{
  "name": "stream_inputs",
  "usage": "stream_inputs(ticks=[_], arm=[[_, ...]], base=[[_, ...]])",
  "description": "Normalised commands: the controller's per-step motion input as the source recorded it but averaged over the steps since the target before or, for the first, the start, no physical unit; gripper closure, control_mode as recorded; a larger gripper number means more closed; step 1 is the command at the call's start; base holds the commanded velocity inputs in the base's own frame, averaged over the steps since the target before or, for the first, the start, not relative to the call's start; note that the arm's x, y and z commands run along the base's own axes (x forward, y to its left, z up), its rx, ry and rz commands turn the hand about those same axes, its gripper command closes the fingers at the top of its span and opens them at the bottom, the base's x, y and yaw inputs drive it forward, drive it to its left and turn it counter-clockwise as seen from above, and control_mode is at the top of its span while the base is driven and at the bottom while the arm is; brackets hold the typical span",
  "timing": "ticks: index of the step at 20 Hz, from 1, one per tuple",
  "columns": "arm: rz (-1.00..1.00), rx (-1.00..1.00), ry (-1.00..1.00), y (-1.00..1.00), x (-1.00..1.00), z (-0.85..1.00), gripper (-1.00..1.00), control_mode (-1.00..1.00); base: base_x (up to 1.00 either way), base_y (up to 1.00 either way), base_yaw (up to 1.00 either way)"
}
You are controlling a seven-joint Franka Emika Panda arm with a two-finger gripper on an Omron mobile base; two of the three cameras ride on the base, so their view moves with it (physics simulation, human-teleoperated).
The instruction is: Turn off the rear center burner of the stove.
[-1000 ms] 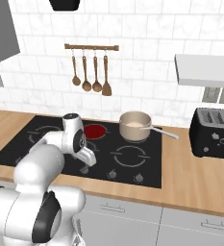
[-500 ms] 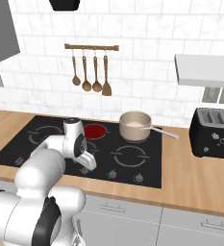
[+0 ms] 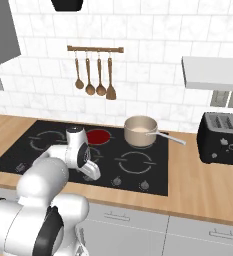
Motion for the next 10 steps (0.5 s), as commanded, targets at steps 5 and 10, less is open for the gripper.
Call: stream_inputs(ticks=[5,10], arm=[[0.01,0.00,0.00,-0.01,0.03,-0.12,-1.00,-1.00],[0.01,0.00,0.00,0.00,0.06,-0.15,-1.00,-1.00]], base=[[0.00,0.00,0.00],[0.00,0.00,0.00]])
